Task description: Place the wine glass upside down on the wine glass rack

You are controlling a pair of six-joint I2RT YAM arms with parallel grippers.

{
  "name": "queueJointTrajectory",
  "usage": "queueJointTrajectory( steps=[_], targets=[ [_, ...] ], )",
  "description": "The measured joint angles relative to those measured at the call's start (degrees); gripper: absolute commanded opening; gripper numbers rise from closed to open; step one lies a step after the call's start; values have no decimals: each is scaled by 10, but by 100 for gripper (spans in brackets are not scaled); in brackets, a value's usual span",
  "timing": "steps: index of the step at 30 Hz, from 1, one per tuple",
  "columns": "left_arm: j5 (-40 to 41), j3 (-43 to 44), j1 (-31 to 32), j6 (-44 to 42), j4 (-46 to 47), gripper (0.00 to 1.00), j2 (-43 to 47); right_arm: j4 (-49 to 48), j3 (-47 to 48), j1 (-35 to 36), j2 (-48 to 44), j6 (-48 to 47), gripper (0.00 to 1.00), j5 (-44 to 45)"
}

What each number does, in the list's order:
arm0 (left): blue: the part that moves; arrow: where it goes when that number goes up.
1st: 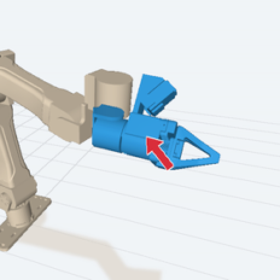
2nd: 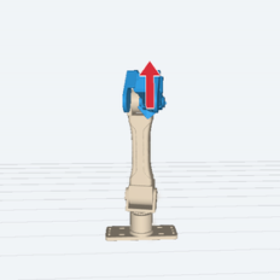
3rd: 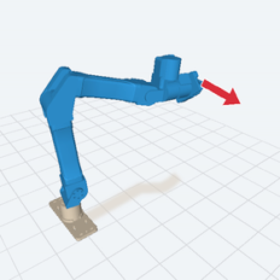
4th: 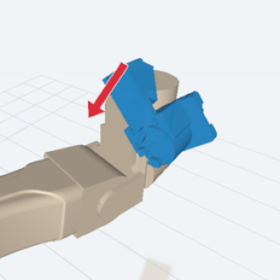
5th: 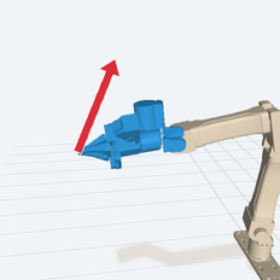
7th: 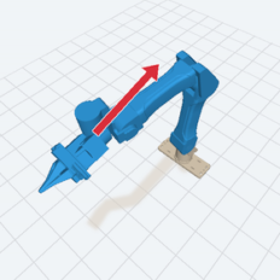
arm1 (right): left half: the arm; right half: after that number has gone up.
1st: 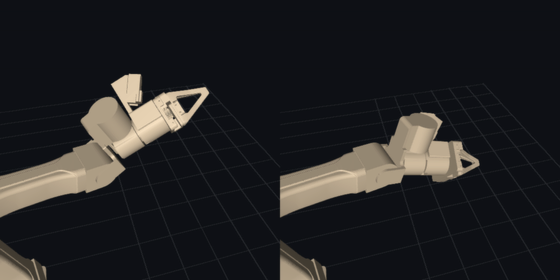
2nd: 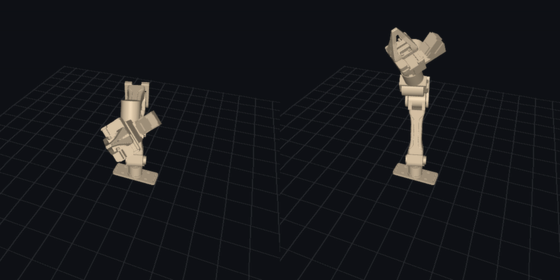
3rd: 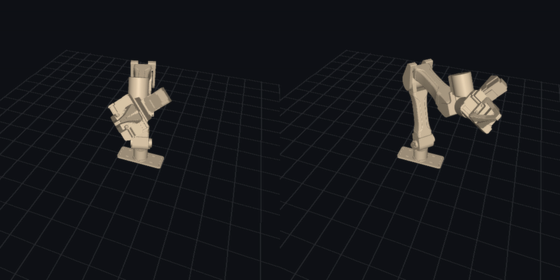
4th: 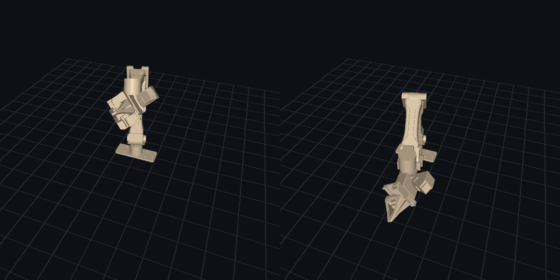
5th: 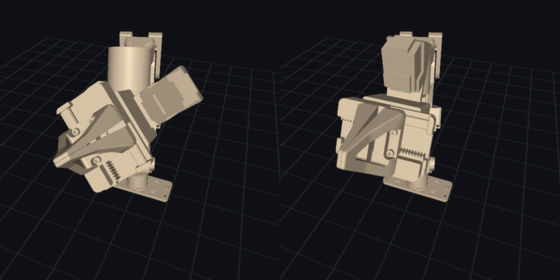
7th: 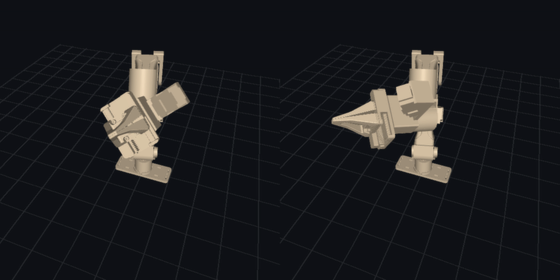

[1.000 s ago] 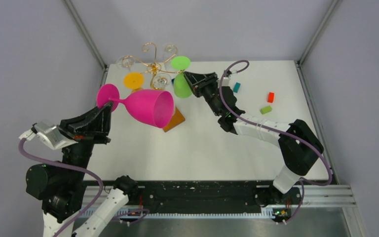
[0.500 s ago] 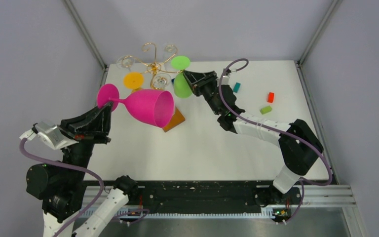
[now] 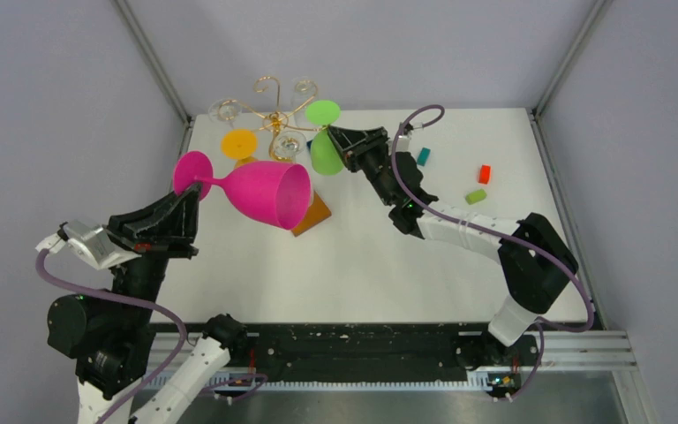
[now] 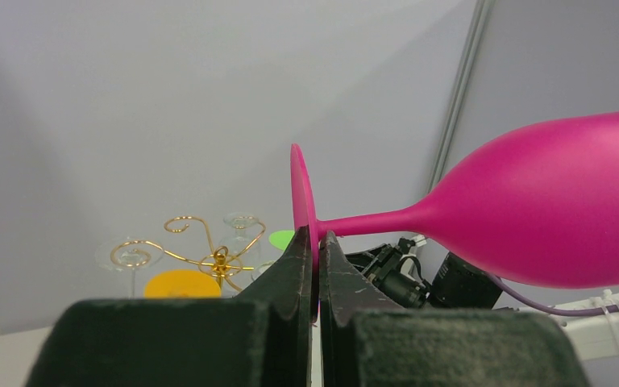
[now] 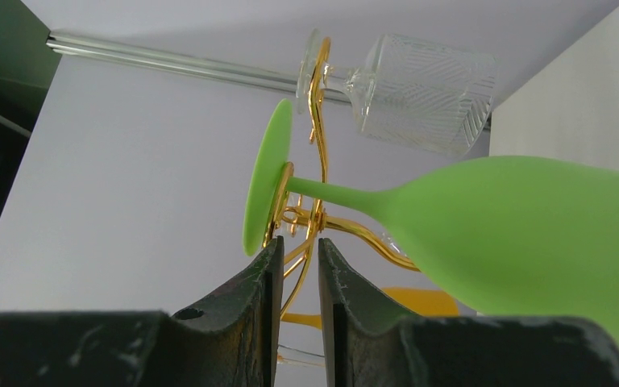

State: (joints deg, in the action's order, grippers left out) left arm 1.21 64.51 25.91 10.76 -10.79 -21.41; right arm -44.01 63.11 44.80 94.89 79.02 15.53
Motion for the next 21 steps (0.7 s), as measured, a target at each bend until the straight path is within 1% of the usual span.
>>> queueJointTrajectory(
  steps=[21],
  targets=[
    [2,-5,0,0,0,0,3,-13,-17,0,-23,0,23,5]
  ],
)
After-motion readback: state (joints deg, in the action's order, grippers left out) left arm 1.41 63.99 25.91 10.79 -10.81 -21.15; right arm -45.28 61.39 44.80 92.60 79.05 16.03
